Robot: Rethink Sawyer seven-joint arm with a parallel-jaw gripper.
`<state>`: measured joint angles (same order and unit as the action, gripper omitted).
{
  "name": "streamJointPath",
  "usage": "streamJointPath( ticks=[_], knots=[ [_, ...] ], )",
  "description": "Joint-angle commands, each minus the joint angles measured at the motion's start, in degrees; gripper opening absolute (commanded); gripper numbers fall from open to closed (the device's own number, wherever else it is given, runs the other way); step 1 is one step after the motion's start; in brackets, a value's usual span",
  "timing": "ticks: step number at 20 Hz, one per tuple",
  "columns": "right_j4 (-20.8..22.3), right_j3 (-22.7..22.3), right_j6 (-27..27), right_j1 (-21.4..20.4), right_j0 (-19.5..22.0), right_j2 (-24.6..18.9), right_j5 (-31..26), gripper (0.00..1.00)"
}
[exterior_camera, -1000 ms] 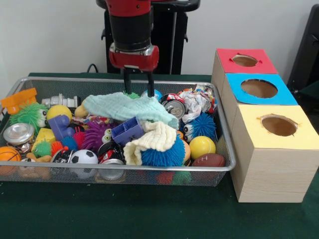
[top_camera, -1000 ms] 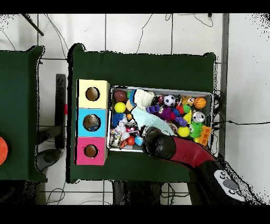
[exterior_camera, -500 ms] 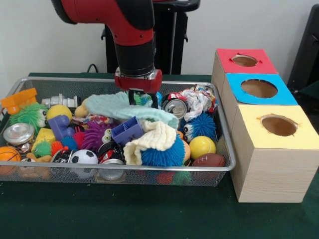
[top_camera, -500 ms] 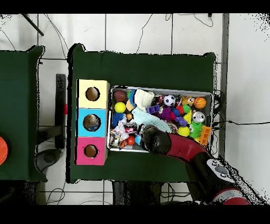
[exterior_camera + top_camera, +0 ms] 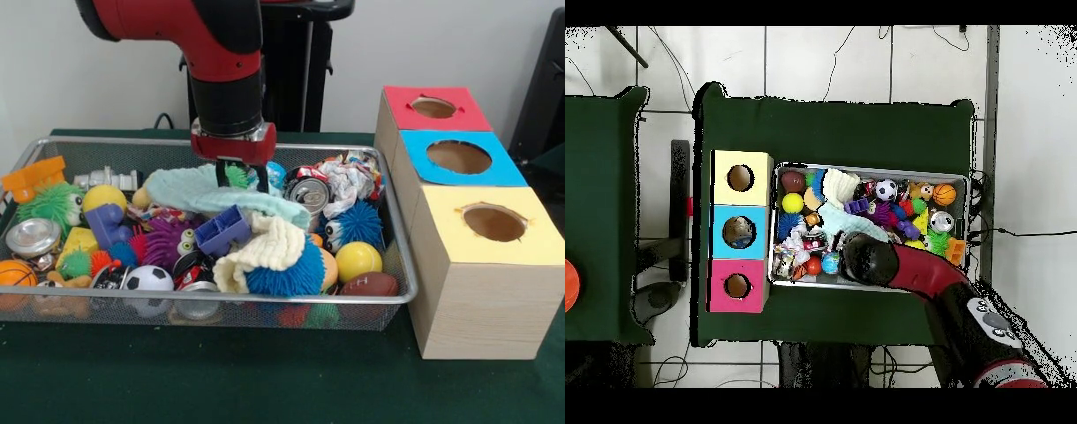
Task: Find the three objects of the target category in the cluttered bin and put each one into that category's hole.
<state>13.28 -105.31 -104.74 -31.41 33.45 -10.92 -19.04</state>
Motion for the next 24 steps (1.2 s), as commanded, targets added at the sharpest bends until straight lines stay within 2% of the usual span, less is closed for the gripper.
streamJointPath(
  ticks=[1,5,8,14,19,24],
  knots=[
    [4.57,9.37,13.32,-8.21,7.44,-5.8,-11.42,1.0],
    [7.29,13.29,19.48,-8.56,11.36,-9.05,-17.04,1.0],
    [9.16,15.17,21.89,-8.58,13.49,-11.37,-19.31,1.0],
    [11.87,16.59,21.82,-7.95,16.0,-14.89,-20.92,1.0],
    [12.29,14.04,18.95,-9.04,16.55,-15.75,-20.75,1.0],
    [11.84,7.32,12.49,-11.02,15.86,-14.83,-18.65,1.0]
  ],
)
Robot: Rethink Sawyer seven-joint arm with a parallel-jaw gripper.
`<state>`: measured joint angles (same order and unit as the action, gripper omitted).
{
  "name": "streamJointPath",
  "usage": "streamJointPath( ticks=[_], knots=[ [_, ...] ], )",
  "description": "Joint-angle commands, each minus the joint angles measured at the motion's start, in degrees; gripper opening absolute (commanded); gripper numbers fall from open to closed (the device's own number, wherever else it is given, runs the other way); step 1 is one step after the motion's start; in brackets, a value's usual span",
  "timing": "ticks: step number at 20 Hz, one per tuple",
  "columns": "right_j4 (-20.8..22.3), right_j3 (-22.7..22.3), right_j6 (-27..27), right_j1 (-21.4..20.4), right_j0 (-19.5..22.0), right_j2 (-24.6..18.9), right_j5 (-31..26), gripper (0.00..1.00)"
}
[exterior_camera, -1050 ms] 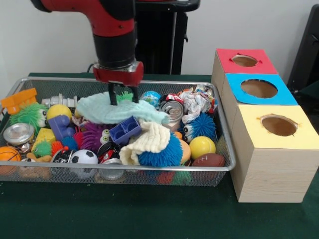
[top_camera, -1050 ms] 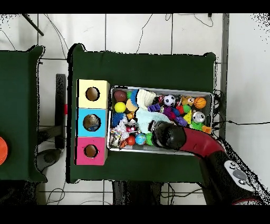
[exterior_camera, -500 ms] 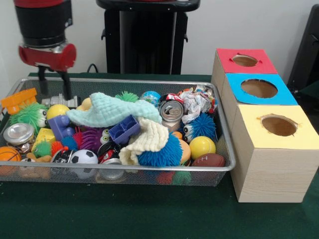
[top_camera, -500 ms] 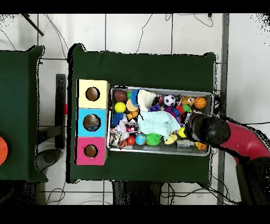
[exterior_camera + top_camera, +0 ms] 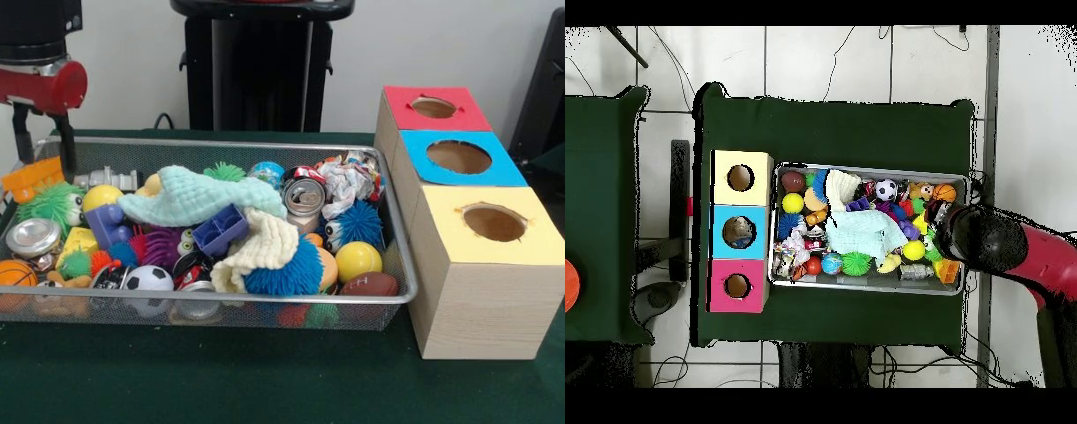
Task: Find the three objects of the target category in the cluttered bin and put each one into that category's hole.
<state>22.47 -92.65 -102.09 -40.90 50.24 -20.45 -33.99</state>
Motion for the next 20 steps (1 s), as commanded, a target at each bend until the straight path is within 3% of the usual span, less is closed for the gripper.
streamJointPath(
  ticks=[1,5,20],
  knots=[
    [2.4,-6.61,8.71,-2.11,-1.3,-5.14,-3.22,1.0],
    [1.38,-10.3,5.04,-3.63,-2.56,-4.76,-1.84,1.0],
    [0.02,-14.43,-2.25,-1.54,-6.37,-3.33,4.66,1.0]
  ],
)
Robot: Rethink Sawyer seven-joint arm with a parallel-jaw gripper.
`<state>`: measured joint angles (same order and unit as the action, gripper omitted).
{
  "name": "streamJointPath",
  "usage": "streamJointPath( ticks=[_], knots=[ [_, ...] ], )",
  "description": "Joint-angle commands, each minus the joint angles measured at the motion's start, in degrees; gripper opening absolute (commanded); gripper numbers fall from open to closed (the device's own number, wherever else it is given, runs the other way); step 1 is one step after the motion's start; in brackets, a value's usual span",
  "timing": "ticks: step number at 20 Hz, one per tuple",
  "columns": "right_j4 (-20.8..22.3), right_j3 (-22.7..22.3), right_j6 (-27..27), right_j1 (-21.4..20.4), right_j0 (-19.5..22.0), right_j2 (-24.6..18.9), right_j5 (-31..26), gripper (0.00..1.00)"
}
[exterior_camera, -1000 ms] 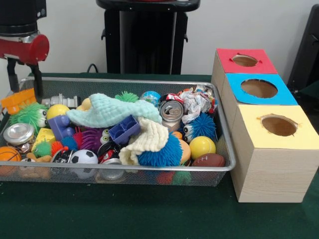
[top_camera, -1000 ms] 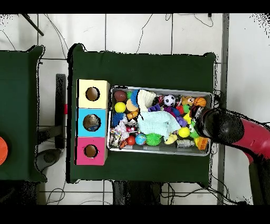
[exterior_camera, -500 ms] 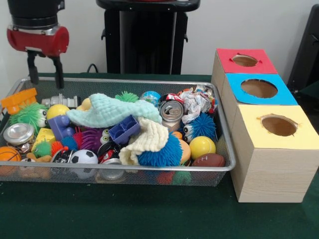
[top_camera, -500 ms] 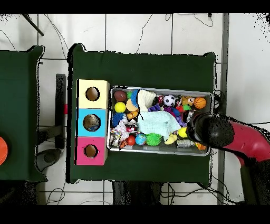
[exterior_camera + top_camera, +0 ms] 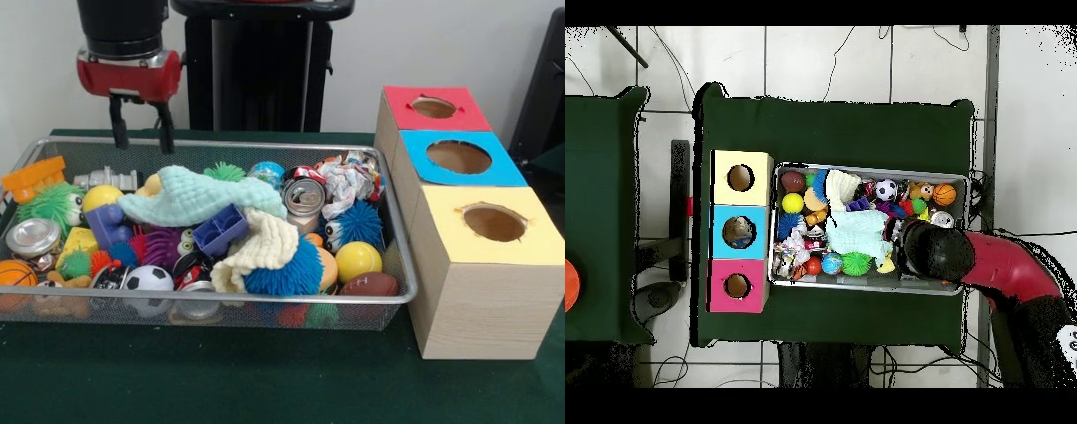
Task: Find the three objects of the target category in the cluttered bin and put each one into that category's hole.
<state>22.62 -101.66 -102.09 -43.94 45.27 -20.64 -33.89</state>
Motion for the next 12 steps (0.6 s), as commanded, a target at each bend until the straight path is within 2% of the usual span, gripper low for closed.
streamJointPath(
  ticks=[1,4,6,9,12],
  knots=[
    [0.0,-5.38,-2.45,2.13,-1.47,-3.11,5.35,1.0],
    [0.52,-3.45,-1.15,7.49,-0.85,-3.44,6.67,1.0],
    [3.06,-0.67,-0.62,12.29,-1.48,-1.72,8.8,1.0],
    [6.15,2.8,-0.53,16.21,-3.49,1.43,9.19,1.0],
    [7.28,3.6,-1.44,18.59,-4.2,2.57,12.64,1.0]
  ],
)
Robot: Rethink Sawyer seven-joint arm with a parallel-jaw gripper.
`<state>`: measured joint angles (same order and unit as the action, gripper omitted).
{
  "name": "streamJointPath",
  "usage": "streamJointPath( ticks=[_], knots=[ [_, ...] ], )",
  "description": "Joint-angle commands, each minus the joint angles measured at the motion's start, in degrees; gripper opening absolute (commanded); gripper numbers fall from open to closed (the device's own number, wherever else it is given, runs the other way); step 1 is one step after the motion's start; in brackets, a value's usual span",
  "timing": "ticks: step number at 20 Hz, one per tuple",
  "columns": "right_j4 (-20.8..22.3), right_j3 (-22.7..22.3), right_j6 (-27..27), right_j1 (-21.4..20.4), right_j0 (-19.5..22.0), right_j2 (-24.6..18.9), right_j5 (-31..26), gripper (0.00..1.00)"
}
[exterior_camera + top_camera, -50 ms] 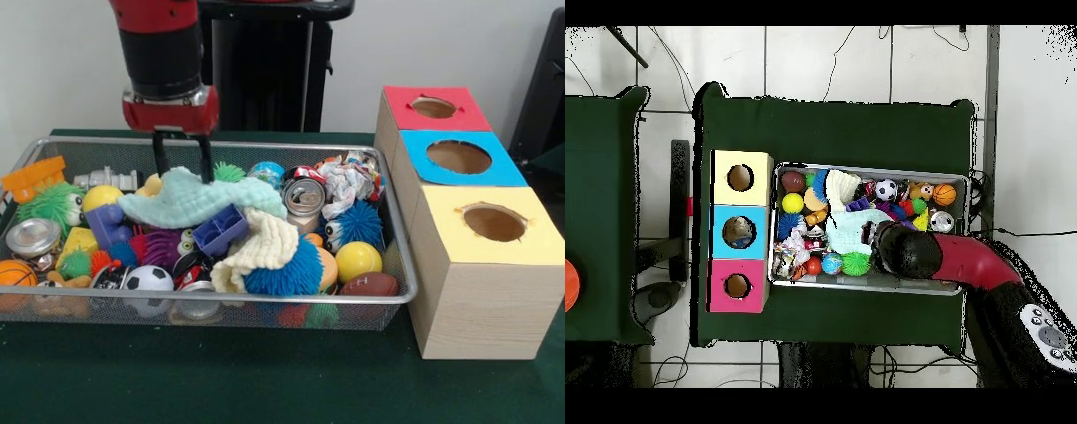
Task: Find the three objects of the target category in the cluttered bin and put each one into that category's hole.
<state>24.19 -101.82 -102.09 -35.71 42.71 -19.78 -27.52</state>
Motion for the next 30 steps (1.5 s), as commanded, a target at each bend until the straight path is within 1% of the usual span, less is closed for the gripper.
streamJointPath(
  ticks=[1,5,7,10,15,17,21,23,27,30],
  knots=[
    [5.68,3.81,-1.6,11.27,-1.43,1.56,7.56,1.0],
    [5.95,7.26,-2.7,15.65,-2.25,1.51,11.35,1.0],
    [5.29,7.77,-4.04,16.33,-3.1,1.83,13.11,1.0],
    [4.27,7.75,-2.94,15.48,-3.09,0.65,12.41,1.0],
    [2.85,11.35,-0.72,17.28,-3.19,-2.23,10.7,1.0],
    [1.81,11.14,-1.38,16.8,-4.47,-2.98,9.83,1.0],
    [-2.16,8.81,-7.82,13.96,-9.25,-2.43,10.24,1.0],
    [-4.36,8.14,-10.17,12.97,-11.09,-2.38,10.21,1.0],
    [-7.53,8.0,-12.53,13.0,-13.31,-1.88,12.3,1.0],
    [-9.03,8.04,-12.6,12.81,-14.23,-1.21,12.77,1.0]
  ],
)
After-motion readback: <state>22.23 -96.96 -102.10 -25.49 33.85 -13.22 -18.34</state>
